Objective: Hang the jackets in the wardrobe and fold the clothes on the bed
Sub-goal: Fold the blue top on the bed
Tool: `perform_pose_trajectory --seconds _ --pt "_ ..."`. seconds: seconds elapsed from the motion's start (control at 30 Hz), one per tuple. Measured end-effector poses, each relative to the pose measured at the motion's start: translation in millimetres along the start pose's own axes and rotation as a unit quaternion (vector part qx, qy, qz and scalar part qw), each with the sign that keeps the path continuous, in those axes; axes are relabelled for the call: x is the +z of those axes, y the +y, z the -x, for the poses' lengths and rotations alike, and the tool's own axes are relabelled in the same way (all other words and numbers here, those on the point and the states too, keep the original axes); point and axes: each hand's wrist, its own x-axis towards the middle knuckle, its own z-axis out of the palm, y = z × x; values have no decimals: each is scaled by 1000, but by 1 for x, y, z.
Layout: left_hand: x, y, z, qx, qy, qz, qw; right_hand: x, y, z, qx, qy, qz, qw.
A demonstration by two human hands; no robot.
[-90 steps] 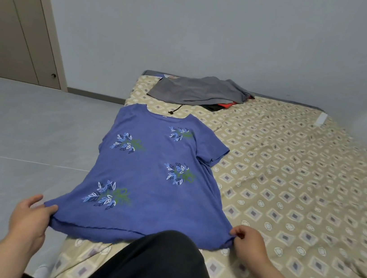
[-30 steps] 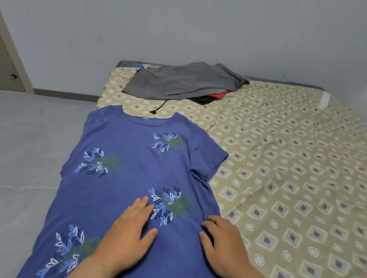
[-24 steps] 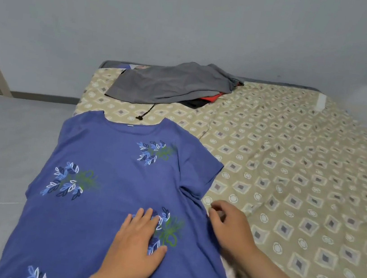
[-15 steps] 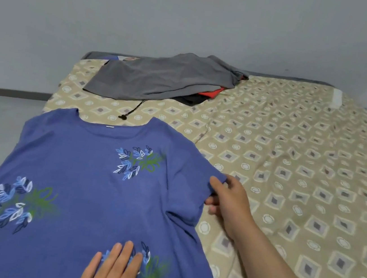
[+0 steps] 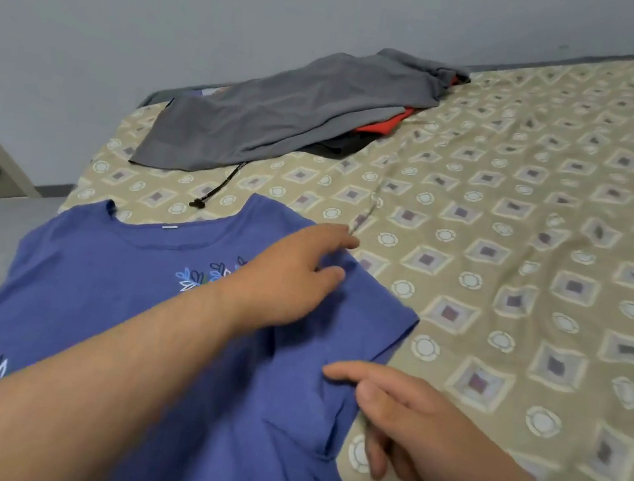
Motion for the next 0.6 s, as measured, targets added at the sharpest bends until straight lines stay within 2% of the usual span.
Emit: perform_pose_trajectory --seconds 0.1,0.17,0.23,0.27,0.33,0.4,0.47,0.6 --pt "11 4 -36 -29 -153 -99 983 2 -2 -1 -2 -24 5 1000" --pt "16 10 -50 -25 -201 -153 967 9 -3 -5 -33 16 1 999" --pt "18 17 -61 -4 -179 -159 971 15 2 -10 -71 151 -41 985" --pt "19 21 -66 -1 -155 -142 978 16 3 -13 -80 226 -81 967" --pt "21 30 -74 -30 -101 -29 994 11 5 -17 -76 330 -140 931" --pt "27 42 -83 -53 -61 71 994 3 6 -18 -56 366 -143 918" --pt "37 53 -92 -51 -28 109 992 -8 6 -17 -52 376 -142 914" --pt "64 55 -98 -20 -18 27 999 -31 11 -19 -32 411 -40 910"
